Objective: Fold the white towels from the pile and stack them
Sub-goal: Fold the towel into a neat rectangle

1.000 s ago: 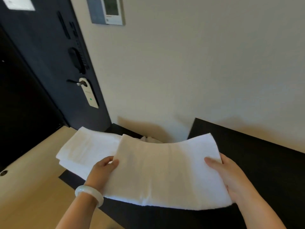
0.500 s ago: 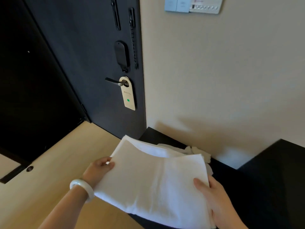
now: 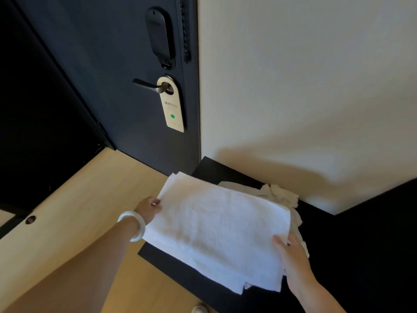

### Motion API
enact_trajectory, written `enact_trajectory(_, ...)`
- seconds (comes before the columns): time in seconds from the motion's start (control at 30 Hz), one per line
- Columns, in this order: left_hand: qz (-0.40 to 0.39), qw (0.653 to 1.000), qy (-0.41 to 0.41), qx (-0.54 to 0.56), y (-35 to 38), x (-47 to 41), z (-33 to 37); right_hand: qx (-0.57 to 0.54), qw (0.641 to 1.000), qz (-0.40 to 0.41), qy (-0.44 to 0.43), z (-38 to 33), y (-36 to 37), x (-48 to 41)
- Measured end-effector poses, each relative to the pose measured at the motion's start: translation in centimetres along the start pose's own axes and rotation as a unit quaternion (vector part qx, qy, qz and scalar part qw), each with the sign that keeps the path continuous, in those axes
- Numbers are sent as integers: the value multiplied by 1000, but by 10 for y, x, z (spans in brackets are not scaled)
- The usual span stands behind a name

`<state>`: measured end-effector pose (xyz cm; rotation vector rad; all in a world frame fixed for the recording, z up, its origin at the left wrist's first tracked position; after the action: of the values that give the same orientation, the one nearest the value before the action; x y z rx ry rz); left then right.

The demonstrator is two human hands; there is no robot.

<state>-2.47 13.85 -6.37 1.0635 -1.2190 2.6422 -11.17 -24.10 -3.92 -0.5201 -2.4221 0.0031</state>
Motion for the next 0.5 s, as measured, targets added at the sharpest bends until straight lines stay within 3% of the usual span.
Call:
enact_trajectory(0.2, 52, 996, 20, 73, -20, -7, -4, -32, 995, -22, -94, -12, 5, 10)
enact_trajectory(0.3, 77, 994, 18, 74, -23, -9, -14, -31, 996, -12, -86, -5, 14, 5)
enact_trajectory(0.5, 53, 997, 21, 56, -6, -15, -16, -5, 998, 17, -60, 4, 18, -11)
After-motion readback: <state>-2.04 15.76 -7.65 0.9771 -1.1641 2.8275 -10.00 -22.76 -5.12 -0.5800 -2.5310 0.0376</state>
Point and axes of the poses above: each hand's wrist, its own x-axis away from the middle knuckle, its own y-axis out of the palm, z = x × y, the point moved 2 cm from there along -x, towards the middle knuckle, and after that the axes turned 7 degrees about -x, right-handed, at the moved point
